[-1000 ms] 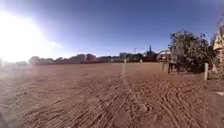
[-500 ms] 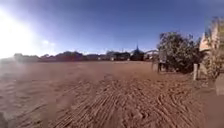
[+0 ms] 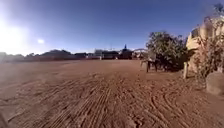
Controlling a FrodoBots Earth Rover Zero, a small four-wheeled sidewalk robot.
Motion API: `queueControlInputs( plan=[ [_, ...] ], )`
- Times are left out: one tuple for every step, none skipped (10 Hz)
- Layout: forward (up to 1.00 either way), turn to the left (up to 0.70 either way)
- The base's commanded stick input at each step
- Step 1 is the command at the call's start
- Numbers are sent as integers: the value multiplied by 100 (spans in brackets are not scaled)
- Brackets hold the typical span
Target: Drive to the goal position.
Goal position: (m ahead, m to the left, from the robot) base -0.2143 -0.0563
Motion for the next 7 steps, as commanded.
queueControlInputs(
  plan=[
    [50, -19],
    [50, -44],
    [50, -33],
    [50, -10],
    [50, 0],
    [50, 0],
    [50, 0]
  ],
)
